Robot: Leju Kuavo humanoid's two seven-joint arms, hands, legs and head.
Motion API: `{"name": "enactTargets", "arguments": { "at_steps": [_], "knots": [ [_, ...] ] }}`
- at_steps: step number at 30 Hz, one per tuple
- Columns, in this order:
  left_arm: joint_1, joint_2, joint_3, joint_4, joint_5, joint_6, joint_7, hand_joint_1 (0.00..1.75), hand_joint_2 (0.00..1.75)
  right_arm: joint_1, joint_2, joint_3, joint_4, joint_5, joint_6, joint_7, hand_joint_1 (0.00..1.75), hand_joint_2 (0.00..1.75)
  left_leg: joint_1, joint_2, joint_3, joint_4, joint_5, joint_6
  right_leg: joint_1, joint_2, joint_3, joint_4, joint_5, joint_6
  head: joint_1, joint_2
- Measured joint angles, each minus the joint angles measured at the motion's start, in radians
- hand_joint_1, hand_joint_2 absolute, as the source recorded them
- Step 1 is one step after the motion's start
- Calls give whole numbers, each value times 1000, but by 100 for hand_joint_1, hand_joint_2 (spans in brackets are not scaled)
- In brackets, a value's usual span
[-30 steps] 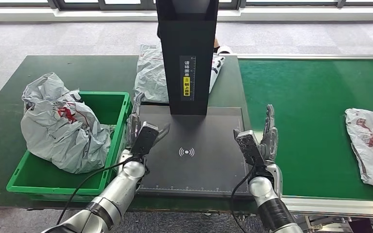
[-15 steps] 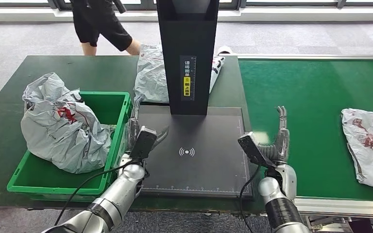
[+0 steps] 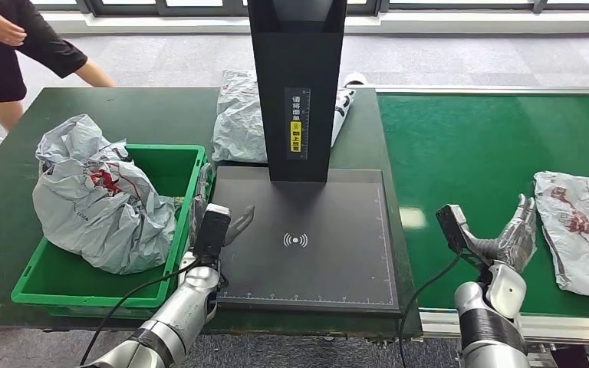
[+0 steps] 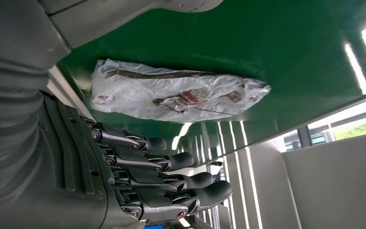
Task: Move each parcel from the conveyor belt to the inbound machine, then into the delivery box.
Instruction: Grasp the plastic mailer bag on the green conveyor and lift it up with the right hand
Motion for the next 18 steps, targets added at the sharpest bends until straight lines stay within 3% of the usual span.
{"name": "enactTargets", "arguments": {
  "at_steps": [10, 18],
  "knots": [
    [0, 0, 1, 0, -1, -1, 0, 0, 175, -7, -46, -23, 59, 36, 0, 54, 0, 175, 0, 0, 0, 0, 0, 1, 0, 0, 0, 0, 0, 0, 0, 0],
    [0, 0, 1, 0, -13, -1, 0, 0, 175, -49, -100, -14, 202, 134, 21, 267, 0, 175, 0, 0, 0, 0, 0, 1, -1, 0, 0, 0, 0, 0, 0, 0]
  ]
}}
